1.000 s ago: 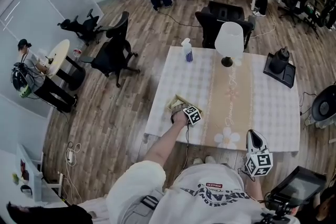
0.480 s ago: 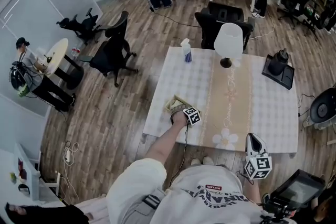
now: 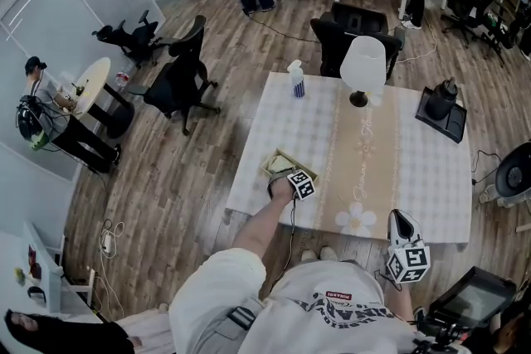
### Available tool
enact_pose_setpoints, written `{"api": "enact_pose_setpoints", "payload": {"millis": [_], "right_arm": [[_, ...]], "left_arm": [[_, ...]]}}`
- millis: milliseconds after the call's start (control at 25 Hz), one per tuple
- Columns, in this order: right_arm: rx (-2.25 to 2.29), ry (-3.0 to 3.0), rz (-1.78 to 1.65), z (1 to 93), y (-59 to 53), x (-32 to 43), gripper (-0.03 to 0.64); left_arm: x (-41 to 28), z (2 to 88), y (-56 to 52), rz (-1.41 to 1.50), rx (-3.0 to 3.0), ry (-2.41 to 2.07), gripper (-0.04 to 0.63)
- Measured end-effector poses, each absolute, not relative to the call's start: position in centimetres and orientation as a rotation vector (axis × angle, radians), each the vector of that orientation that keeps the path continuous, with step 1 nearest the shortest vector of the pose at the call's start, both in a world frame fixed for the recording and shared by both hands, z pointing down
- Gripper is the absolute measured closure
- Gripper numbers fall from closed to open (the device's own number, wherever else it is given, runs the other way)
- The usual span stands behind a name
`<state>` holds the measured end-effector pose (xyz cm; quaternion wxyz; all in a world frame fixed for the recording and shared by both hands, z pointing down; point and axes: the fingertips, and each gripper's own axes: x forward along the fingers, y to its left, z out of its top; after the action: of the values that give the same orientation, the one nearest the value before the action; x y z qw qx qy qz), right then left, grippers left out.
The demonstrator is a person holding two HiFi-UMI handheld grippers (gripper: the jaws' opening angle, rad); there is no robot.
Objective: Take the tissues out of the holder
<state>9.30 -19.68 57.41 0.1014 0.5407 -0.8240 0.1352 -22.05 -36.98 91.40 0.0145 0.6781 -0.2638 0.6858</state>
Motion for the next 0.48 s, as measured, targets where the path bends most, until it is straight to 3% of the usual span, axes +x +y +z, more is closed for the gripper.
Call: {"api": "enact_pose_setpoints", "payload": {"millis": [480], "right_arm": [[1.605, -2.439, 0.403, 57.64, -19.67, 9.66, 0.606]], "left_arm": [[-22.21, 91.79, -36.94, 2.158, 2.089, -0.844, 0.574]]}}
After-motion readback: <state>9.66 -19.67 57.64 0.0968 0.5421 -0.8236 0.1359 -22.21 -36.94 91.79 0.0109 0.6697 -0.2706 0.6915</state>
